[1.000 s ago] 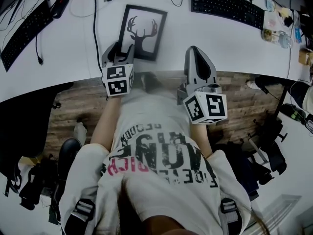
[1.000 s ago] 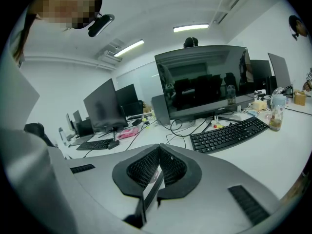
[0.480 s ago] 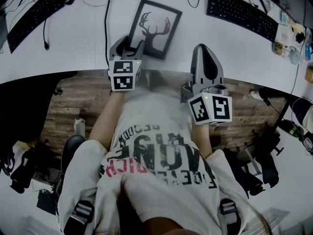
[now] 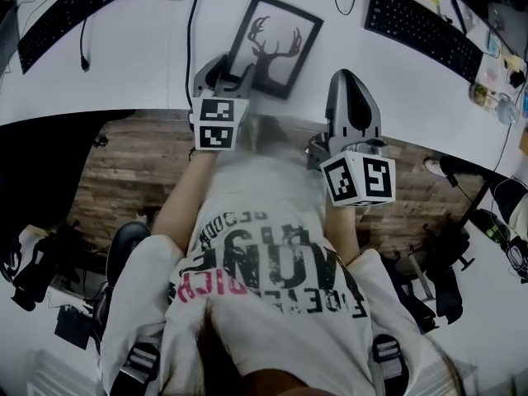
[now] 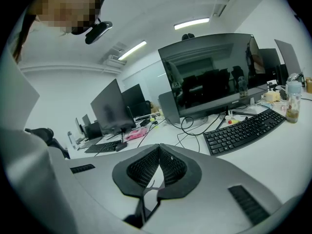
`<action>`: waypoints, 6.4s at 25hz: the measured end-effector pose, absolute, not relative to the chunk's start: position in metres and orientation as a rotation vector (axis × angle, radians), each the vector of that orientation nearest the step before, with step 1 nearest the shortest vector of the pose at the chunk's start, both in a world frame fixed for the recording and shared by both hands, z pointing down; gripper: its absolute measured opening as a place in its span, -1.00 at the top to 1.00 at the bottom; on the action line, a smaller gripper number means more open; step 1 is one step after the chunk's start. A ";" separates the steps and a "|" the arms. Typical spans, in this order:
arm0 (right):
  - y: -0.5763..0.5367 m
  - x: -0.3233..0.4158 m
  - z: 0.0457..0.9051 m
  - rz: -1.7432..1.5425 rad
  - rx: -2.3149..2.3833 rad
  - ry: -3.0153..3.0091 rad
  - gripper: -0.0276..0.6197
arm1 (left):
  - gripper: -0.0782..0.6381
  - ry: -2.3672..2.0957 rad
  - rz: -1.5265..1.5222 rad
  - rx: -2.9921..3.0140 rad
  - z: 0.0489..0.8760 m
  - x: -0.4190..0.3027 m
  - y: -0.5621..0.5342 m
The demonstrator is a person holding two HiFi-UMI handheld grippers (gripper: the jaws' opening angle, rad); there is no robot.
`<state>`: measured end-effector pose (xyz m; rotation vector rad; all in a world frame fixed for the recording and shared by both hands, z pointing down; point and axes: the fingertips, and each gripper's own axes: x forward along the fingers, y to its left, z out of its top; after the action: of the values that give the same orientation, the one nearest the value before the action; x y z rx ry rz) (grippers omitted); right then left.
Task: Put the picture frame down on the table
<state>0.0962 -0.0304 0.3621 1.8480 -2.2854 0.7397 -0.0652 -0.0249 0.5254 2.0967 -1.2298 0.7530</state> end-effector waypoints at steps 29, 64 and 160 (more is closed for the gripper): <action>-0.025 0.115 0.355 0.716 1.874 -2.240 0.91 | 0.15 -1.233 0.759 2.097 0.528 -0.067 -0.024; -0.027 0.123 0.348 0.677 1.894 -2.218 0.91 | 0.24 -1.285 0.677 2.114 0.509 -0.072 -0.031; 0.010 0.129 0.231 0.394 2.037 -2.352 0.91 | 0.77 -1.295 0.053 2.657 0.226 -0.016 -0.052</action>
<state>0.1287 0.0099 0.2305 2.0369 -2.3520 0.3936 -0.0160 -0.0515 0.2258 2.6569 -1.2949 0.0529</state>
